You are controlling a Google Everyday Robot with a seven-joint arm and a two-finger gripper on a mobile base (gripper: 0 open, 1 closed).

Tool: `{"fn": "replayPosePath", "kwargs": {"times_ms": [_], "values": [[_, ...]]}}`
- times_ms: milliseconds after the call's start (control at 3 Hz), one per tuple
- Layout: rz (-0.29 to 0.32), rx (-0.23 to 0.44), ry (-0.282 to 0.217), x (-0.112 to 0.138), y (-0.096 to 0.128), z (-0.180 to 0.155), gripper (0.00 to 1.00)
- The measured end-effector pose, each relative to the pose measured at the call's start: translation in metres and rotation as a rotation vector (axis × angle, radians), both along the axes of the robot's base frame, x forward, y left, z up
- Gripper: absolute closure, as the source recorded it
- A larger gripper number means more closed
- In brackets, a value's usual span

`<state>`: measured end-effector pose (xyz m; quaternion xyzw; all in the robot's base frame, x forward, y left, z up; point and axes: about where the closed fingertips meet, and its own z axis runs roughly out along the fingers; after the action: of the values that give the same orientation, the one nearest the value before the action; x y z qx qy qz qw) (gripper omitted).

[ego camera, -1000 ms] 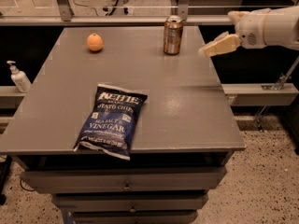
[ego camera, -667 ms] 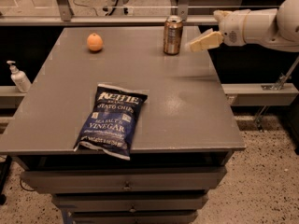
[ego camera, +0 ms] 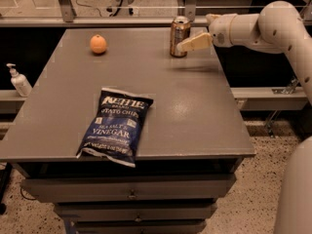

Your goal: Move orange can near blue chip bag

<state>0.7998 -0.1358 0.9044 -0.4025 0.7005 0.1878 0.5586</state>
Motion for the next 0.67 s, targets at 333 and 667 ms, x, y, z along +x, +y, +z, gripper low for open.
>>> {"fn": "replayPosePath", "kwargs": {"times_ms": [333, 667], "values": [[0.019, 0.022, 0.018, 0.013, 0.017, -0.011, 0.18], [0.056, 0.064, 0.043, 0.016, 0.037, -0.02, 0.43]]}}
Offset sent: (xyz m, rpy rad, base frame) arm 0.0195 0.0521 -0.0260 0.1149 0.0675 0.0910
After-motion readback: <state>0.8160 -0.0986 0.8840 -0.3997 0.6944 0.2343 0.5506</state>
